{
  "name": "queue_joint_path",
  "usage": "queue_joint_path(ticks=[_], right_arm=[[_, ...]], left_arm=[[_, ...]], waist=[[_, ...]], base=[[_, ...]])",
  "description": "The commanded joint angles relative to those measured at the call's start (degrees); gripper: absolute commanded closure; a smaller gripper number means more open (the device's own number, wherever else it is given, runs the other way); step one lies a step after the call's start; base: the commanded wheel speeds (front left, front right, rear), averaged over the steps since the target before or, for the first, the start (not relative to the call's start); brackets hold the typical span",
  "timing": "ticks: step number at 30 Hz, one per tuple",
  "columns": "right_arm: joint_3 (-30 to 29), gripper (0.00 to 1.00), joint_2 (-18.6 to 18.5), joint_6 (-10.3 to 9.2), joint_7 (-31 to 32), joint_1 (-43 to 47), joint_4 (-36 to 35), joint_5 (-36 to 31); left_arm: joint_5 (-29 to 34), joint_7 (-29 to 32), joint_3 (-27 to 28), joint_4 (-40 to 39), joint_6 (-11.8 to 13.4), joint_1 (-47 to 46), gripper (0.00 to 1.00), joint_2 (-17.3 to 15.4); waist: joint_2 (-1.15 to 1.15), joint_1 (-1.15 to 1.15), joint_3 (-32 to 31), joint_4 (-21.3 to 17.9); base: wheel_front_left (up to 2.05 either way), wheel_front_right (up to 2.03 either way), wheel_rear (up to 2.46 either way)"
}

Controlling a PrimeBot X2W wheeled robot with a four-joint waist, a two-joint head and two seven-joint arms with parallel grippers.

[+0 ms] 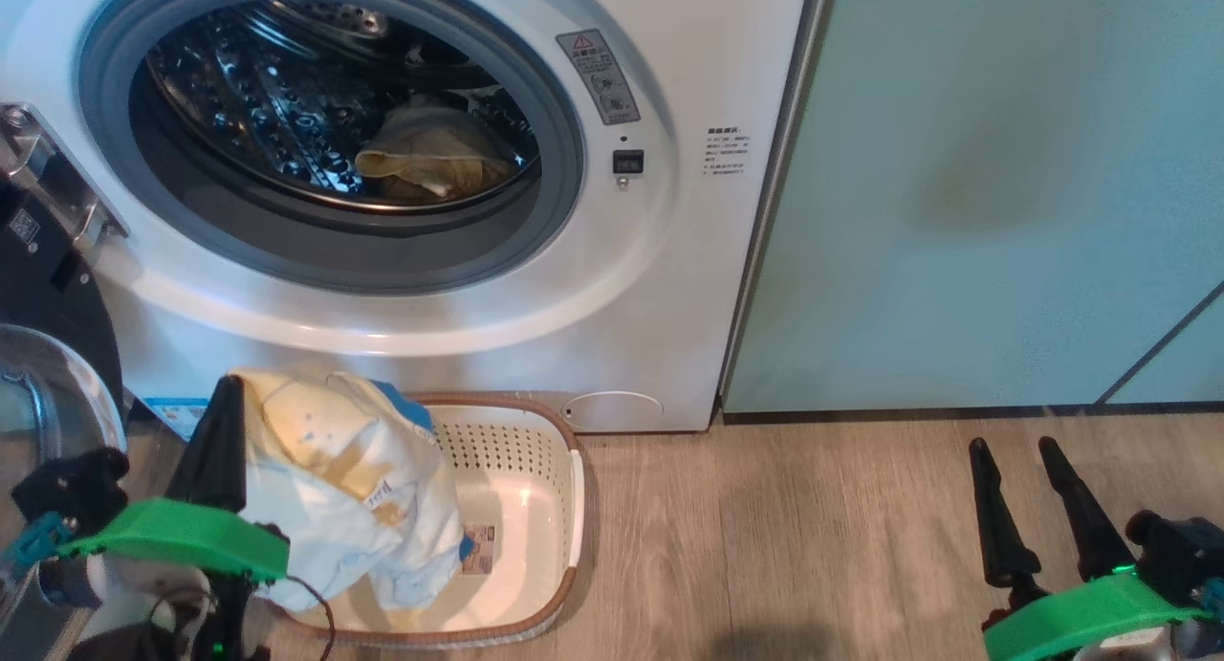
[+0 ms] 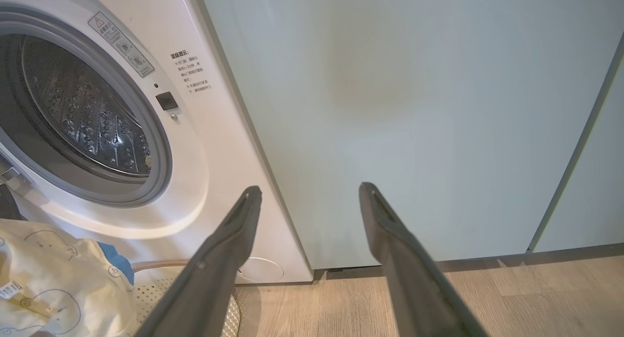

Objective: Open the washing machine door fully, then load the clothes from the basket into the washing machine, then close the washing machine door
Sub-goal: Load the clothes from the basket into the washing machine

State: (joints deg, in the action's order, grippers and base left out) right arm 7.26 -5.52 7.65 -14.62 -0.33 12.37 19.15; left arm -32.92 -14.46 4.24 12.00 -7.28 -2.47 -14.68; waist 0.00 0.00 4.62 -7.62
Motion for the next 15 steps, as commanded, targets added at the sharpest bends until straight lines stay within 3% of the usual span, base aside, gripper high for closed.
queue_joint_path(ticks=[1,15], right_arm=[[0.9,0.0,-1.2,-0.16,-0.4,-1.8,-2.0,0.1],[1.8,0.0,-0.4,-0.16,-0.4,-5.6,-2.6,-0.1]], left_arm=[[-0.2,-0.3,2.7,-2.0,0.4,-4.5,1.0,-1.9],[-0.4,2.1,1.7,4.3,1.7,-24.1,1.0,-4.6]], waist=[[0.0,0.0,0.6,-0.1],[0.0,0.0,8.3,-3.4]], base=[[0.0,0.0,0.0],[0.0,0.0,0.0]])
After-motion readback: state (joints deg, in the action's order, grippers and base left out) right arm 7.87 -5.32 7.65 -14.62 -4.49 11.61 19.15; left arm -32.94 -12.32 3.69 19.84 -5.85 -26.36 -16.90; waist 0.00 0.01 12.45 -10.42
